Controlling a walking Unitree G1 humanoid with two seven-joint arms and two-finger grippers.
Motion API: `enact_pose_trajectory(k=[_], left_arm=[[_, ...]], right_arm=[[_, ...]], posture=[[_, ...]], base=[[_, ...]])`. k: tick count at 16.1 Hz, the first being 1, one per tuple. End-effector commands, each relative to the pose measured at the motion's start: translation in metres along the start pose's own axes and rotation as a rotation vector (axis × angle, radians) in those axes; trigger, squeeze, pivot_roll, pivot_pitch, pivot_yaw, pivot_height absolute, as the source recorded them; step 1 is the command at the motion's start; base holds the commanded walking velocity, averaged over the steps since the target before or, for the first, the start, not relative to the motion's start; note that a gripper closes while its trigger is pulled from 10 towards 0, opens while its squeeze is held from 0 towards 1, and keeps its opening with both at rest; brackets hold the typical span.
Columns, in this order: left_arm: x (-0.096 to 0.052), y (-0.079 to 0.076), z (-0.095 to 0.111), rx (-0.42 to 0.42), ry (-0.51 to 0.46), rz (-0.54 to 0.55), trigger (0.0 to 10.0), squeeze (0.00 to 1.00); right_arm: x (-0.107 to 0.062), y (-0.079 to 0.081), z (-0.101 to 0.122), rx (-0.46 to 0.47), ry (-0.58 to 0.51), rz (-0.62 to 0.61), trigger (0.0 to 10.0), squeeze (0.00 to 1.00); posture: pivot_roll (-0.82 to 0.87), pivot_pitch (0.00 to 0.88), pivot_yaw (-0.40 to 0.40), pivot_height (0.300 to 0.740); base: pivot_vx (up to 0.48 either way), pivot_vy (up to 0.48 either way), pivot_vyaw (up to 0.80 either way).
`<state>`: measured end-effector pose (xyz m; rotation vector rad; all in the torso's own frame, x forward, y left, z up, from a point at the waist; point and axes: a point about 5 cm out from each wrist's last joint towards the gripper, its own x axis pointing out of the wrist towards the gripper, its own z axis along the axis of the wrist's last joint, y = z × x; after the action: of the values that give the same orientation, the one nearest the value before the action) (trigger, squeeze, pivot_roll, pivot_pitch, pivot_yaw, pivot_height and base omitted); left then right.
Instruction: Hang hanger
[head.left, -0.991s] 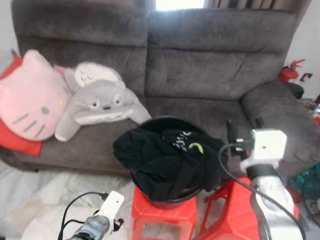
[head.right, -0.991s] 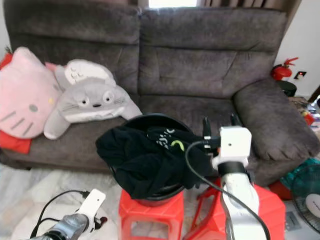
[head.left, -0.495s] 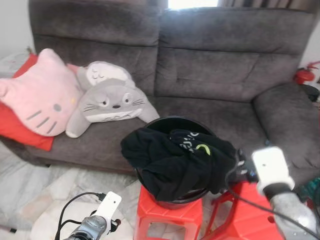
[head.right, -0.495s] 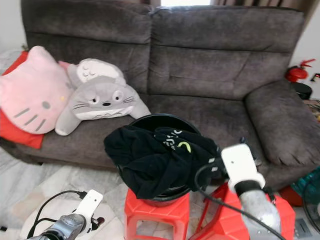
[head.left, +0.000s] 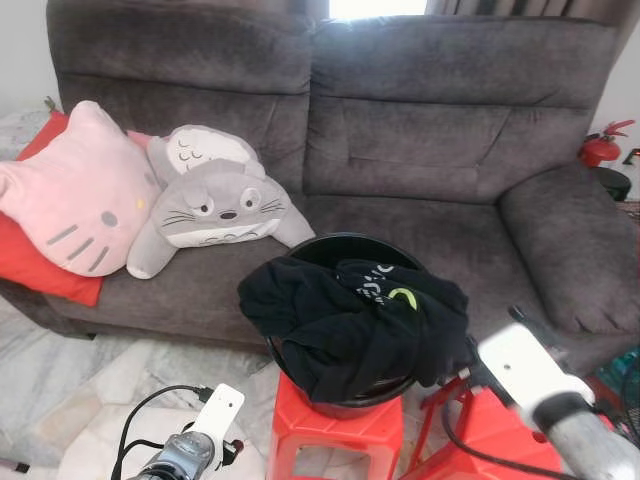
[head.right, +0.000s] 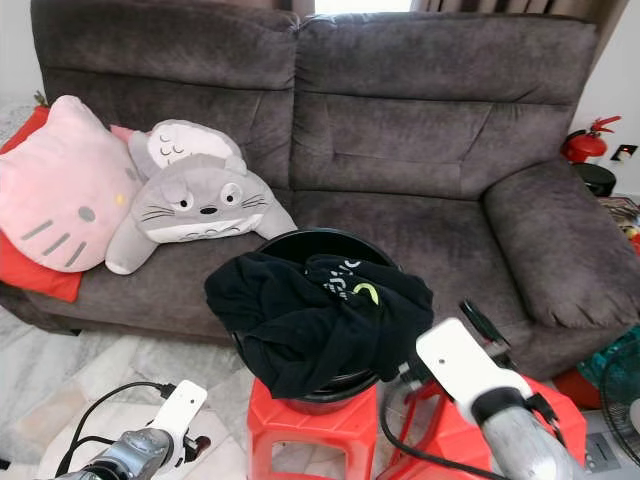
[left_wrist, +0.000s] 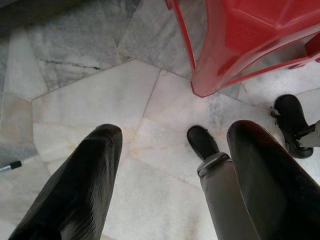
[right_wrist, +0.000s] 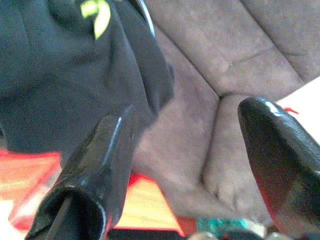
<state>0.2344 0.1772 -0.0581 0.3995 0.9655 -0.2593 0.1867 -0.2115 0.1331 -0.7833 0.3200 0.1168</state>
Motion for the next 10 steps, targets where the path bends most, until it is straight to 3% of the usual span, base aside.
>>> enact_pose_trajectory(k=[1,2,6,7,10], left_arm=[[0.000,0.000,0.000,0.030,0.009,-0.007,10.0,0.00],[0.000,0.000,0.000,0.031,0.009,-0.010,10.0,0.00],[0.000,-0.001,0.000,0.031,0.011,-0.014,10.0,0.00],[0.000,-0.002,0.000,0.032,0.013,-0.016,10.0,0.00],[0.000,-0.001,0.000,0.039,0.017,-0.018,10.0,0.00]], right_arm=[[-0.003,-0.001,-0.003,-0.071,0.039,0.001,10.0,0.00],[-0.001,-0.002,-0.010,-0.166,0.076,0.003,10.0,0.00],[0.012,0.009,-0.001,-0.196,0.022,0.064,10.0,0.00],[0.018,0.014,-0.002,-0.266,0.009,0.103,10.0,0.00],[0.034,0.014,-0.008,-0.291,0.037,0.067,10.0,0.00]], posture=[[-0.23,0.000,-0.030,0.740],[-0.24,0.000,-0.030,0.740],[-0.22,0.000,-0.041,0.740],[-0.22,0.000,-0.041,0.740],[-0.22,0.000,-0.039,0.740]], base=[[0.000,0.000,0.00],[0.000,0.000,0.00],[0.000,0.000,0.00],[0.000,0.000,0.00],[0.000,0.000,0.00]])
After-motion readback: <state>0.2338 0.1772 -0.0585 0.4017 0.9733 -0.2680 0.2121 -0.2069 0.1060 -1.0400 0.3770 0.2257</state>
